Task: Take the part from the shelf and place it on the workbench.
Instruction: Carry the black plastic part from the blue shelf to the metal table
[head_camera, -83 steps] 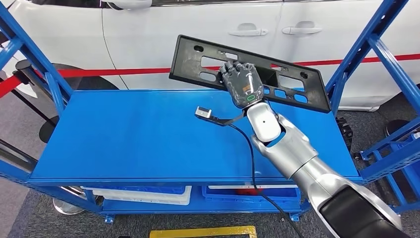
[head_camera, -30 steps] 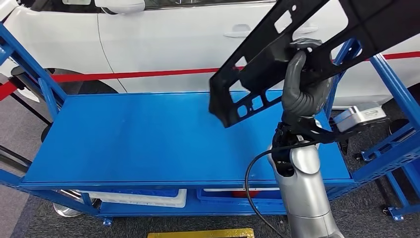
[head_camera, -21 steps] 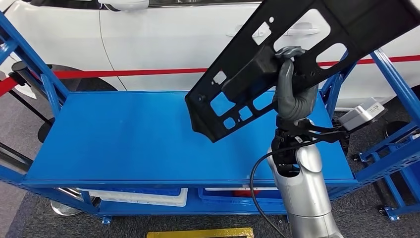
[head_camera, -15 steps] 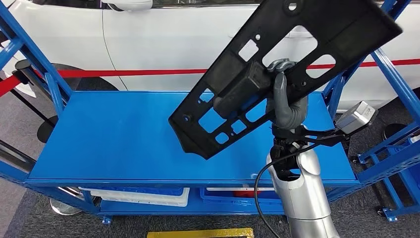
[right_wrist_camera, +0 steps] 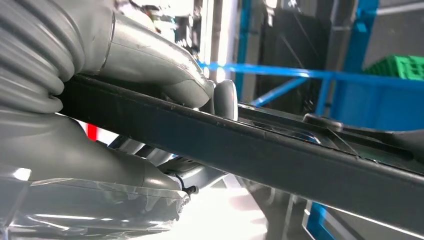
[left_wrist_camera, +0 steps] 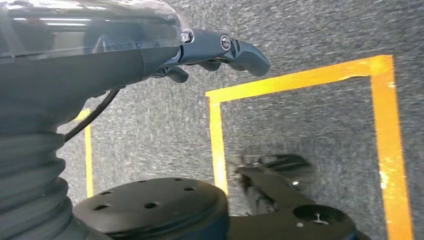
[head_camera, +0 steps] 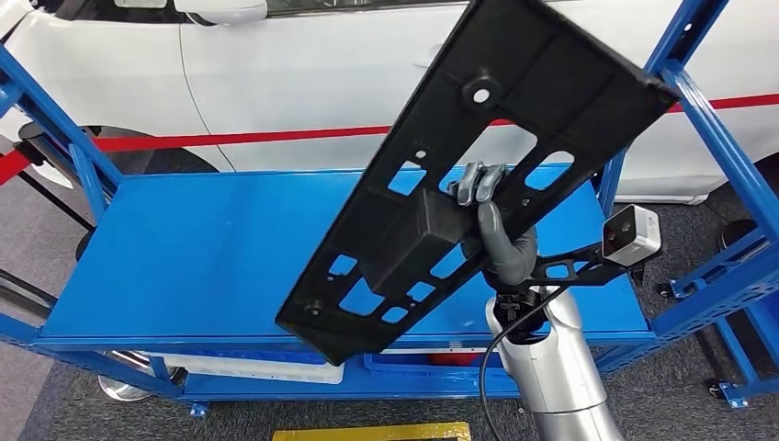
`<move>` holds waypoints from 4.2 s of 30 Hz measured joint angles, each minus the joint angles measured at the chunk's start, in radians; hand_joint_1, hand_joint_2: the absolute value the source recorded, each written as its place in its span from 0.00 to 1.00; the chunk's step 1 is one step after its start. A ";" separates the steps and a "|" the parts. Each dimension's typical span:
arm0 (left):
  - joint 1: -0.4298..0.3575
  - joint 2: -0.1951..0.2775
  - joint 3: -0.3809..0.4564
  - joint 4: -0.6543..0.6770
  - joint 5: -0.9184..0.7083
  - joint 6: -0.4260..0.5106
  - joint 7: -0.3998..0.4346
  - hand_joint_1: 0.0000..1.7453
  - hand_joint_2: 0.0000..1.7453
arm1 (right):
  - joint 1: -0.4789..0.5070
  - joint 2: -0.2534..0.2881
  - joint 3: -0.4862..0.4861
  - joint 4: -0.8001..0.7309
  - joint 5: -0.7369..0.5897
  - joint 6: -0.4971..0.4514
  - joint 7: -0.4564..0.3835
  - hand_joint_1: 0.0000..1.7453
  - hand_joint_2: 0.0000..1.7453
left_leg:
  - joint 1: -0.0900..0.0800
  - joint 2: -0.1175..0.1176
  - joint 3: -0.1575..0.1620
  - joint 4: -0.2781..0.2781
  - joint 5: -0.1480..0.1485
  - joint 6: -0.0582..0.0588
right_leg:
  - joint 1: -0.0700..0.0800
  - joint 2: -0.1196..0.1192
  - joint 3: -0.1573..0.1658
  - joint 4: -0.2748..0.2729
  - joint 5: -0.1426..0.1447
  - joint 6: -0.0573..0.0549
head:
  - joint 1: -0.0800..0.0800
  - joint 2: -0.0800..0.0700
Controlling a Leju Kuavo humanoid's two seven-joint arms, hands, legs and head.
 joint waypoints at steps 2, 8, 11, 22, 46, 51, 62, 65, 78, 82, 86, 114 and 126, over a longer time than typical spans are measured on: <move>-0.004 0.000 -0.001 0.000 -0.002 -0.006 0.005 0.00 1.00 | 0.005 0.000 0.015 0.009 0.001 0.024 0.003 1.00 1.00 | 0.000 0.000 0.010 -0.022 0.034 0.004 | 0.002 0.001 0.002 0.000 0.000 0.000 | 0.000 0.000; -0.001 0.000 -0.001 0.000 -0.001 -0.018 0.013 0.00 1.00 | 0.015 0.002 0.048 0.031 0.003 0.071 -0.005 1.00 1.00 | -0.011 -0.003 0.128 -0.282 0.136 0.031 | 0.007 0.005 0.001 0.000 0.003 0.019 | 0.001 0.000; 0.001 0.000 -0.001 0.000 0.000 -0.026 0.015 0.00 1.00 | 0.020 0.001 0.057 0.039 0.007 0.083 -0.014 1.00 1.00 | -0.003 -0.002 0.132 -0.298 0.152 0.047 | 0.006 0.004 -0.009 0.025 -0.019 0.035 | 0.002 0.000; -0.001 -0.002 -0.001 0.000 -0.004 -0.059 0.026 0.00 1.00 | 0.034 0.006 0.080 0.071 0.019 0.109 -0.023 1.00 1.00 | -0.008 -0.002 0.106 -0.274 0.158 0.040 | 0.006 0.002 0.024 0.007 -0.023 0.031 | 0.002 0.000; -0.010 0.001 -0.004 0.000 -0.013 -0.069 0.026 0.00 1.00 | 0.057 0.009 0.097 0.082 0.064 0.093 -0.044 1.00 1.00 | -0.004 0.005 0.141 -0.299 0.147 0.060 | 0.001 0.001 -0.134 0.263 -0.120 0.050 | 0.003 0.000; -0.011 0.001 -0.004 0.000 -0.012 -0.069 0.027 0.00 1.00 | 0.059 0.009 0.098 0.082 0.068 0.093 -0.046 1.00 1.00 | -0.005 0.004 0.112 -0.277 0.154 0.048 | -0.003 0.001 0.013 0.053 -0.039 0.044 | 0.002 0.000; -0.011 0.003 -0.003 0.000 -0.003 -0.064 0.032 0.00 1.00 | 0.048 0.020 0.098 0.089 0.069 0.092 -0.046 1.00 1.00 | 0.004 0.002 0.001 0.014 -0.011 -0.006 | 0.000 -0.004 -0.019 0.002 0.019 -0.003 | -0.001 0.000; -0.010 0.003 -0.003 0.000 0.001 -0.060 0.033 0.00 1.00 | 0.036 0.024 0.098 0.095 0.069 0.093 -0.045 1.00 1.00 | 0.004 0.002 0.114 -0.152 0.052 0.002 | 0.001 -0.003 -0.035 0.004 0.034 0.003 | -0.001 0.000; -0.006 0.003 0.000 0.000 0.003 -0.049 0.031 0.00 1.00 | 0.015 0.030 0.103 0.116 0.063 0.092 -0.046 1.00 1.00 | -0.002 0.006 0.122 -0.295 0.157 0.057 | 0.000 0.000 -0.119 0.260 -0.112 0.052 | 0.004 0.000; -0.006 0.004 0.000 0.000 0.001 -0.051 0.031 0.00 1.00 | 0.012 0.030 0.103 0.117 0.059 0.092 -0.046 1.00 1.00 | -0.006 0.005 0.100 -0.276 0.164 0.046 | 0.005 0.000 0.034 0.027 -0.040 0.037 | 0.004 0.000; -0.006 0.005 0.000 0.000 0.001 -0.050 0.031 0.00 1.00 | 0.011 0.031 0.103 0.118 0.054 0.092 -0.049 1.00 1.00 | -0.006 0.005 0.089 -0.272 0.171 0.022 | 0.008 0.001 0.035 0.001 -0.021 0.012 | 0.003 0.000; -0.009 0.011 0.008 0.000 0.000 -0.033 0.015 0.00 1.00 | 0.060 0.038 0.031 0.047 0.098 -0.005 -0.123 1.00 1.00 | -0.006 0.011 0.093 -0.276 0.174 0.038 | 0.006 0.001 0.048 0.002 -0.041 0.031 | 0.005 0.000; -0.012 0.014 0.008 0.000 -0.022 -0.045 0.016 0.00 1.00 | 0.135 0.045 -0.004 -0.037 0.120 -0.036 -0.142 1.00 1.00 | 0.002 0.008 0.101 -0.125 0.047 0.006 | 0.005 -0.001 -0.027 -0.001 0.033 -0.003 | 0.002 0.000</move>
